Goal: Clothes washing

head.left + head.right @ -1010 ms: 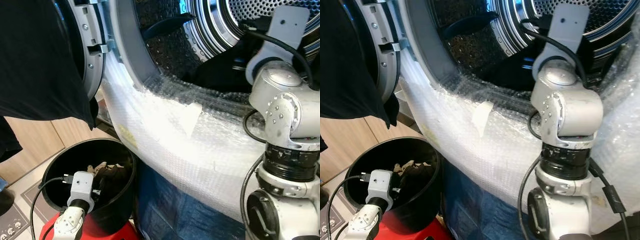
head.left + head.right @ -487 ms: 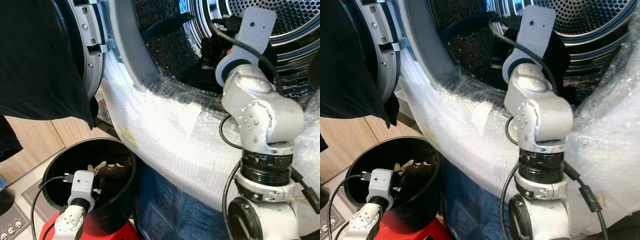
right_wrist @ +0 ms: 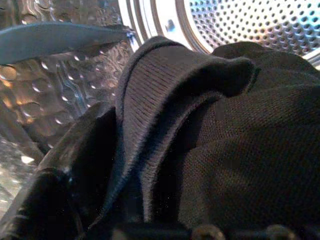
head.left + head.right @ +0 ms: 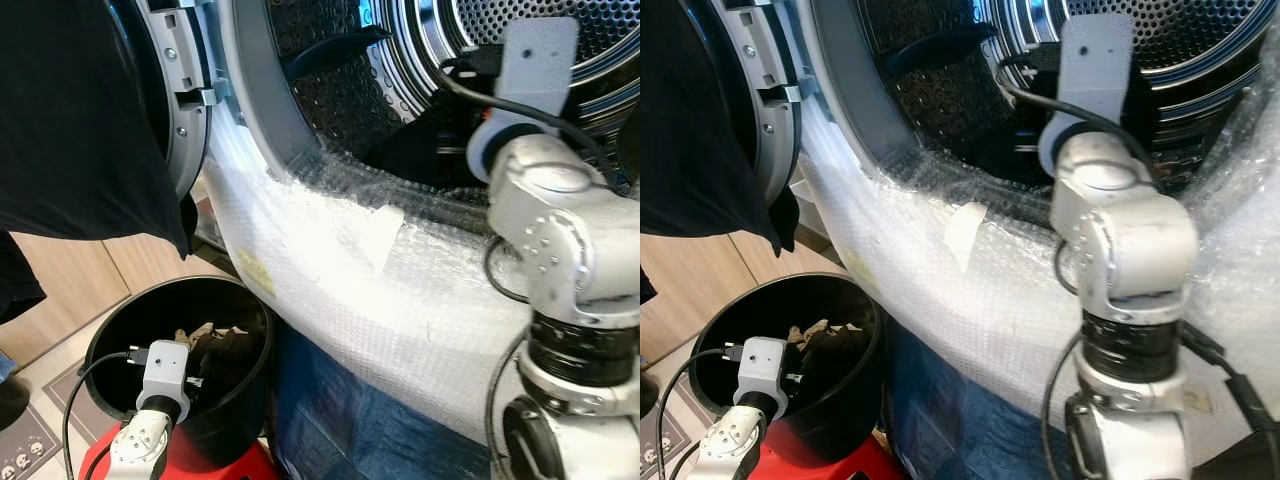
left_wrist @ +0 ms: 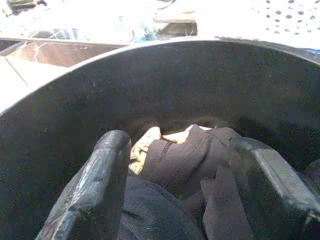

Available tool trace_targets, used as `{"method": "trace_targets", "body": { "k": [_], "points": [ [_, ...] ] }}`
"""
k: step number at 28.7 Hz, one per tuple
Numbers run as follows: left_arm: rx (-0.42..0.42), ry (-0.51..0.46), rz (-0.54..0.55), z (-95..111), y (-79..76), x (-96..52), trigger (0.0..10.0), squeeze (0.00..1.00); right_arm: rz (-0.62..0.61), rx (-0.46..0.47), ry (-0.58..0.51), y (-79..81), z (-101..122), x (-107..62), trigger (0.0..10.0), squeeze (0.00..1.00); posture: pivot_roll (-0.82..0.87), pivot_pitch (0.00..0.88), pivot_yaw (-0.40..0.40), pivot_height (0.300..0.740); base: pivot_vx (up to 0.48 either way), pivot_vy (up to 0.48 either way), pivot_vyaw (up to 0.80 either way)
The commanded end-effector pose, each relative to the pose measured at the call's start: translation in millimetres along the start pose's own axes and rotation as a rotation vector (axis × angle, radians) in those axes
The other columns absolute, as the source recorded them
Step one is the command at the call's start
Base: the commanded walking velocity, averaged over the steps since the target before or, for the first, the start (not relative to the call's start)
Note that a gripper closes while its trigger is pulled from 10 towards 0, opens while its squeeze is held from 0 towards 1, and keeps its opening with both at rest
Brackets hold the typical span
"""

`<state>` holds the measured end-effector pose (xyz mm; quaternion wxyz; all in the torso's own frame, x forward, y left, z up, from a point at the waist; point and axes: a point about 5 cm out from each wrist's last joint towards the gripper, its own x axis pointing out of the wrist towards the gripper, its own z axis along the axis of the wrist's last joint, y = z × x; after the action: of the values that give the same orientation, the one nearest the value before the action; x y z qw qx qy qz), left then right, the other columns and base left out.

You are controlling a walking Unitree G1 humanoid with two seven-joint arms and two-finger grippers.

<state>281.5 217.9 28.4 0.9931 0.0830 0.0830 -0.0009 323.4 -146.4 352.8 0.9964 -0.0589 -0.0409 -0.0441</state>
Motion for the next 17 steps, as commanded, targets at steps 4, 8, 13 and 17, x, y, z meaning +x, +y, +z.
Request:
{"method": "trace_targets", "body": {
  "k": [4, 8, 13, 17],
  "points": [
    [-0.012, 0.214, -0.068, -40, -19.0, -17.0, 10.0, 0.0, 0.031, -0.089, 0.084, -2.0, -22, -7.2, 10.0, 0.0, -0.04, 0.099, -0.063, 0.74, 0.0, 0.0, 0.0],
    [-0.013, 0.212, -0.069, -39, -19.6, -15.5, 10.0, 0.0, 0.079, -0.106, 0.148, 3.9, -39, -10.5, 10.0, 0.0, -0.03, 0.096, -0.065, 0.74, 0.0, 0.0, 0.0],
    [-0.013, 0.214, -0.067, -39, -18.4, -16.0, 10.0, 0.0, 0.136, -0.065, 0.113, 0.7, -29, -17.2, 10.0, 0.0, -0.03, 0.097, -0.064, 0.74, 0.0, 0.0, 0.0],
    [-0.013, 0.218, -0.066, -40, -18.2, -16.8, 10.0, 0.0, 0.195, -0.032, 0.068, 1.7, -18, -22.6, 10.0, 0.0, -0.03, 0.097, -0.064, 0.74, 0.0, 0.0, 0.0]
  ]
}}
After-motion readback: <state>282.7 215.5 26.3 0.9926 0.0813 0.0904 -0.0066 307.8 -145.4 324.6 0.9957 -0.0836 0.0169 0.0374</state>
